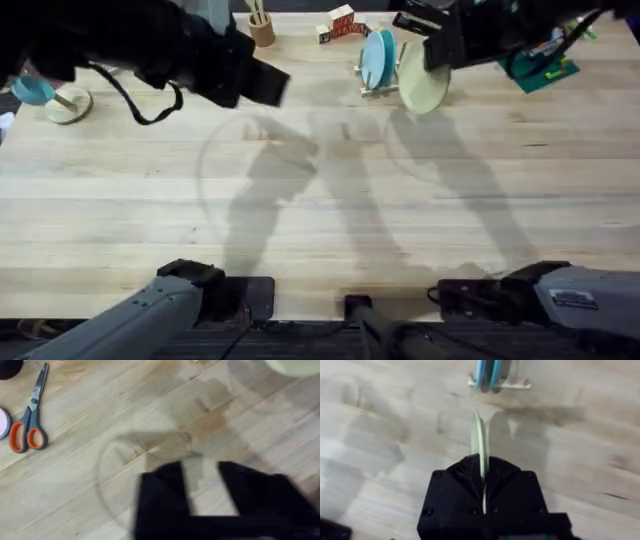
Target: Pick up the plates from the table one by one and place each into a slot on the dish rack.
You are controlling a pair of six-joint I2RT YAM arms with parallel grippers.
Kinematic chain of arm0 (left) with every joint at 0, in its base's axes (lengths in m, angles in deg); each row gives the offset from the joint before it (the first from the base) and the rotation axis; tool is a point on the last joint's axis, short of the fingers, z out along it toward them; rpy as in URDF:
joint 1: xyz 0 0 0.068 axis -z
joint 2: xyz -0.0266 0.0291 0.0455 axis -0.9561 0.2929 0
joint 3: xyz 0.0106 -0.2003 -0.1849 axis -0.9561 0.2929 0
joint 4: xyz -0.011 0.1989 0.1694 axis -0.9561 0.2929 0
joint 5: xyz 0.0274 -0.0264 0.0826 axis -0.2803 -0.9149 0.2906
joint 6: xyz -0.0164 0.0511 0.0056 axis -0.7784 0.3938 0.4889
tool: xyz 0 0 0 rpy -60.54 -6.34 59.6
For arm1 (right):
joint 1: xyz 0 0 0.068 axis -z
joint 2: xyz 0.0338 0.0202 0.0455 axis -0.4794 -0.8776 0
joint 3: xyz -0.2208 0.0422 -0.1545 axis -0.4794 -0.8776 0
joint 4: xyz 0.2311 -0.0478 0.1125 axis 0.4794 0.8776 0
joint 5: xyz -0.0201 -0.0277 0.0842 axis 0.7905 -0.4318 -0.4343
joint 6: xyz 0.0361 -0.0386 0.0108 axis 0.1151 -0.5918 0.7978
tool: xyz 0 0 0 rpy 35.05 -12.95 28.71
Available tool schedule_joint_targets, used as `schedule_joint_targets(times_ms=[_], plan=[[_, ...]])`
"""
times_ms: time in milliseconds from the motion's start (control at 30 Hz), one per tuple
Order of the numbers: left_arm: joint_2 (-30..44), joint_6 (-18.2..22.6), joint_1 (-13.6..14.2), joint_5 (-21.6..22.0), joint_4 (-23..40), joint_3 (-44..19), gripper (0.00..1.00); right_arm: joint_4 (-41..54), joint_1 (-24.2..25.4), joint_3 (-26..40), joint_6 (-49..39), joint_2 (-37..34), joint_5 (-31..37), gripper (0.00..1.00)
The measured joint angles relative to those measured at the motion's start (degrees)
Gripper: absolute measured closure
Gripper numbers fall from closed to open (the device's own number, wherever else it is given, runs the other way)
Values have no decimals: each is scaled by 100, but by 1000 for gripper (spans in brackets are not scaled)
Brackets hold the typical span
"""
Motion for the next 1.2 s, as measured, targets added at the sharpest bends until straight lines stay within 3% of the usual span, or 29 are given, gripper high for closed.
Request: schedule_joint_targets(times_ms=[100,133,167,467,833,1200], plan=[[-36,-7,81,84,29,0,125,69,4,256,-128,0,282,970],[-30,-52,84,115,31,0,36,85,4,337,-170,0,373,970],[-24,-73,84,144,29,0,14,115,4,409,-207,0,436,970],[-25,-133,84,195,27,0,6,251,38,1171,-496,-210,712,971],[-25,-133,84,195,28,0,6,371,79,2251,-527,-1153,876,971],[-25,-133,84,196,27,0,6,102,142,2531,-528,-1920,906,971]])
